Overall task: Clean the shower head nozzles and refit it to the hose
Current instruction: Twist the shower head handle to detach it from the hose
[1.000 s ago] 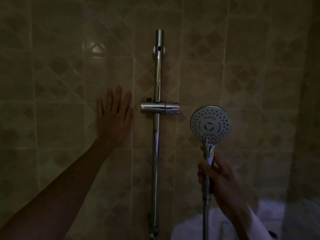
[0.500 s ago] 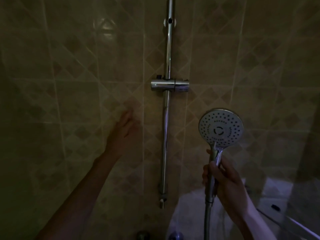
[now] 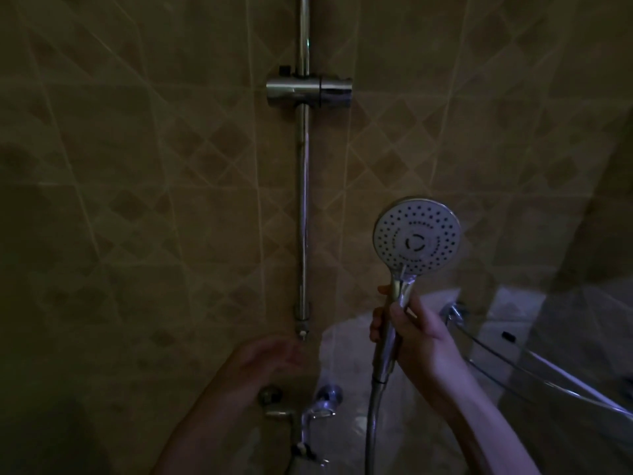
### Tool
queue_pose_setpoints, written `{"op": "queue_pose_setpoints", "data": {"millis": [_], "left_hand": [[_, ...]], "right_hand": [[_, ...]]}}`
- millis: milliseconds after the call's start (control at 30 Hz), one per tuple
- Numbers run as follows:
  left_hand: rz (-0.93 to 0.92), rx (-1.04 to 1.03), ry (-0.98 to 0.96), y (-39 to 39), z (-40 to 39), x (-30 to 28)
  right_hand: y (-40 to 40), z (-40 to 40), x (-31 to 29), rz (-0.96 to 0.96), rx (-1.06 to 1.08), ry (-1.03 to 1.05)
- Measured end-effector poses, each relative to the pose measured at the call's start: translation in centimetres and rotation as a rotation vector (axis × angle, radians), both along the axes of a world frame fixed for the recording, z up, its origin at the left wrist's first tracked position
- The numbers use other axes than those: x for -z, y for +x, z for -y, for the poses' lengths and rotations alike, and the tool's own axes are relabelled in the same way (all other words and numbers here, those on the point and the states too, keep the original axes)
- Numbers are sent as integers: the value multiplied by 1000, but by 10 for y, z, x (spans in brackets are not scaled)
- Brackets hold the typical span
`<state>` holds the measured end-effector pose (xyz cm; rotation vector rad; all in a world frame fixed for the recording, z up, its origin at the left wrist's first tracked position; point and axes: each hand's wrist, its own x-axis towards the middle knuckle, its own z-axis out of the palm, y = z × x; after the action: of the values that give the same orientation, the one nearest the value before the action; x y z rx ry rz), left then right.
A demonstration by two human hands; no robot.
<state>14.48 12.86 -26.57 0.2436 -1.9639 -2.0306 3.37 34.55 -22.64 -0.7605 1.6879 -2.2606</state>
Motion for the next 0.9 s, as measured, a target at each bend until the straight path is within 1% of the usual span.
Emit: {"op": "queue_pose_setpoints", "data": {"millis": [133, 200, 300, 400, 433, 500, 567, 700, 833, 900], "left_hand": [[47, 76, 52, -1, -27, 22], [68, 150, 72, 0, -45, 24], [62, 274, 92, -3, -67, 27], [17, 338, 103, -6, -84, 34], [9, 340, 133, -8, -89, 36], [-9, 308, 268, -10, -97, 39], [0, 244, 325, -12, -104, 42], [16, 101, 331, -15, -115, 48], [-2, 12, 278, -16, -124, 50], [-6, -68, 196, -16, -127, 53]], "right_hand": [[7, -2, -1, 77, -80, -55], [9, -3, 0, 103, -110, -69], [11, 0, 0, 136, -154, -113], [11, 4, 2, 178, -177, -144], [10, 5, 2, 186, -187, -152], [10, 6, 2, 197, -209, -173], [9, 5, 3, 209, -223, -197], [9, 6, 2, 218, -257, -211], [8, 9, 3, 272, -265, -229], [10, 11, 3, 278, -264, -231]]}}
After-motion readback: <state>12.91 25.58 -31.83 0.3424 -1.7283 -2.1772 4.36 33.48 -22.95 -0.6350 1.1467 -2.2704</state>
